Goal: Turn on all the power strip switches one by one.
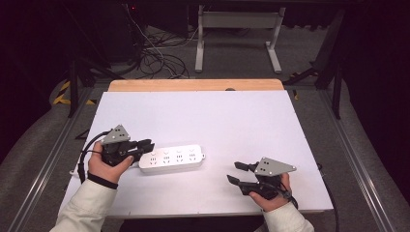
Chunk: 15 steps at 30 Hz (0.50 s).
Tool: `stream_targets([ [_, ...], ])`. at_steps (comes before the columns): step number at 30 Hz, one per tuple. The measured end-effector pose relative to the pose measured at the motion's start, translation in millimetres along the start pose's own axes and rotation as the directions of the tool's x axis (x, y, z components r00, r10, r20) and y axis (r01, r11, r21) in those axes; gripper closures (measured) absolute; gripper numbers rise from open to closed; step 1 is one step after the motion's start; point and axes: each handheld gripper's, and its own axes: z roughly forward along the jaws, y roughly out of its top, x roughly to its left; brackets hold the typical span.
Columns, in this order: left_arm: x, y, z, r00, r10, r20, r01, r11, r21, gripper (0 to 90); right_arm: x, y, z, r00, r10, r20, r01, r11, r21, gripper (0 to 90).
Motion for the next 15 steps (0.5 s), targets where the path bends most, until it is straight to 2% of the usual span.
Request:
stream_targets([
  [5, 8.4, -2.0, 11.2, 0.9997, -0.022, -0.01, 0.022, 0.9983, 0.054, 89.3, 0.3, -0.2, 0.4, 1.0, -0.002, -0.006, 0.002, 1.0, 0.003, 47.6],
  [11, 7.0, -2.8, 22.5, 0.9986, 0.013, -0.051, -0.008, 0.994, 0.109, 89.8, -0.5, -0.5, -0.1, 0.9999, 0.006, -0.016, -0.006, 1.0, -0.004, 47.6],
  [15, 7.8, -3.9, 30.0, 0.9986, -0.003, -0.053, 0.01, 0.9905, 0.137, 89.8, -1.1, -1.0, 0.4, 0.9997, 0.011, -0.021, -0.011, 1.0, -0.004, 47.6],
])
